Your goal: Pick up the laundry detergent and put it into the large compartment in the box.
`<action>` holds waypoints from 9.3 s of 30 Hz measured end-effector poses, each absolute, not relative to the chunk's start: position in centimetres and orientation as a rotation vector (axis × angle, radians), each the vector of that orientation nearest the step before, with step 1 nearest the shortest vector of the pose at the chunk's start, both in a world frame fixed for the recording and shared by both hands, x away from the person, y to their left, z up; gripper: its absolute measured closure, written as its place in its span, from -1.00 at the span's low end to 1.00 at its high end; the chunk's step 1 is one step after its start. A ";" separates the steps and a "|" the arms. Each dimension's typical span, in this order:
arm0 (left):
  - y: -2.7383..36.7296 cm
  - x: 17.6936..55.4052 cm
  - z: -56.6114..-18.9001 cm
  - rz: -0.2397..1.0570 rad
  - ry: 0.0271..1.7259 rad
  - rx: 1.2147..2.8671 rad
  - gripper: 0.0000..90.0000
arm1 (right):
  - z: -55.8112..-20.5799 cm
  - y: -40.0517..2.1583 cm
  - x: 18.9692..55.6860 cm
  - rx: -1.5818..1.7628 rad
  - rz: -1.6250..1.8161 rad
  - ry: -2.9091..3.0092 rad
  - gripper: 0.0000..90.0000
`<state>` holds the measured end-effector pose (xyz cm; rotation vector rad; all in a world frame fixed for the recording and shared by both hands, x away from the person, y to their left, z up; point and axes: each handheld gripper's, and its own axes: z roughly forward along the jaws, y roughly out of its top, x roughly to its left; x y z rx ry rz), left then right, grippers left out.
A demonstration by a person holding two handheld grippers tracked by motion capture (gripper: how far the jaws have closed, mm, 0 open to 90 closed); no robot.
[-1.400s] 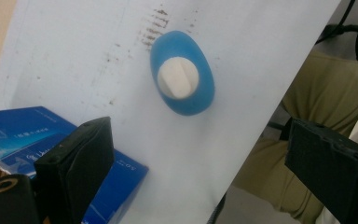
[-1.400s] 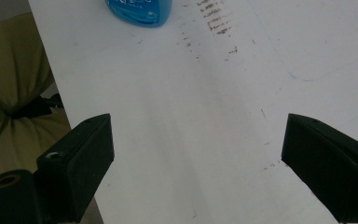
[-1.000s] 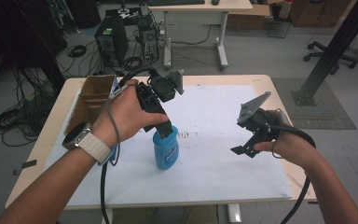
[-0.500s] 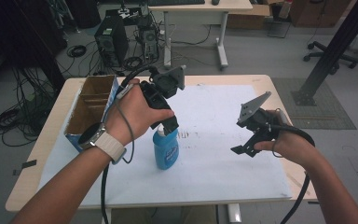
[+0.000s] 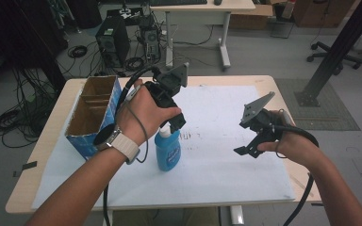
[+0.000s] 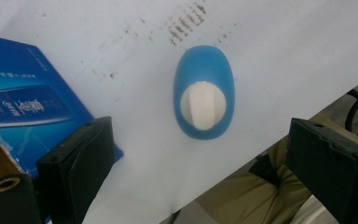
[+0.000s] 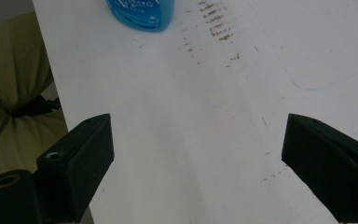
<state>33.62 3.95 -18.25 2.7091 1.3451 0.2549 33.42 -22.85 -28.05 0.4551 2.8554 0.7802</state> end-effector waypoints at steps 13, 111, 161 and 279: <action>4.1 34.3 -19.1 0.231 1.400 2.686 -0.81 | -28.3 -22.6 33.6 0.453 0.782 2.860 -0.80; 3.7 35.9 -28.7 0.114 1.485 2.656 -0.76 | -30.3 -22.5 34.1 0.465 0.798 2.895 -0.79; 3.9 36.3 -28.3 0.056 1.482 2.671 -0.18 | -30.6 -23.3 33.9 0.497 0.796 2.895 -0.79; 16.0 37.7 -7.2 0.307 1.940 2.257 -0.17 | -30.3 -21.6 35.0 0.450 0.773 2.941 -0.79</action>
